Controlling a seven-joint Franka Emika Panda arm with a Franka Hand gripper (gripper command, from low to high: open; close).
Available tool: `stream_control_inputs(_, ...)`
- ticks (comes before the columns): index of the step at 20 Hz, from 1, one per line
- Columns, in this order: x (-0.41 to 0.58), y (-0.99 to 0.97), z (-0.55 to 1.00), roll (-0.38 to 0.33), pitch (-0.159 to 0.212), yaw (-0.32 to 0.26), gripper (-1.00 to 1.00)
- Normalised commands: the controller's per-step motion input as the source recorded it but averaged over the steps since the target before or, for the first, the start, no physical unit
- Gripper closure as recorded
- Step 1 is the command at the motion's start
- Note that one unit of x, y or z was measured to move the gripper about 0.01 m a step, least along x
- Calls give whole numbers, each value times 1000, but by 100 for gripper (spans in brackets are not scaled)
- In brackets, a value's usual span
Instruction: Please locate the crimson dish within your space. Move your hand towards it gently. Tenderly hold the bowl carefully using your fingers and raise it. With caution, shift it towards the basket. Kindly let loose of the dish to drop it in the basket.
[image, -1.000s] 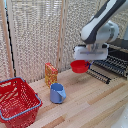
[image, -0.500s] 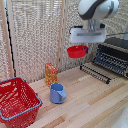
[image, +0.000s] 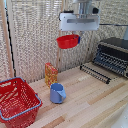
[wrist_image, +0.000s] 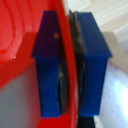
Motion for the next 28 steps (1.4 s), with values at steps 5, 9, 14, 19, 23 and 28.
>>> stream_control_inputs(5,261,936,96,-19,10,0,100)
stream_control_inputs(9,219,974,0,-15,56,0,100)
stream_control_inputs(14,175,993,0,-7,84,0,100)
stream_control_inputs(19,261,970,-9,-3,84,19,100)
stream_control_inputs(23,409,906,-89,0,83,54,100)
stream_control_inputs(28,415,806,-204,0,70,49,100)
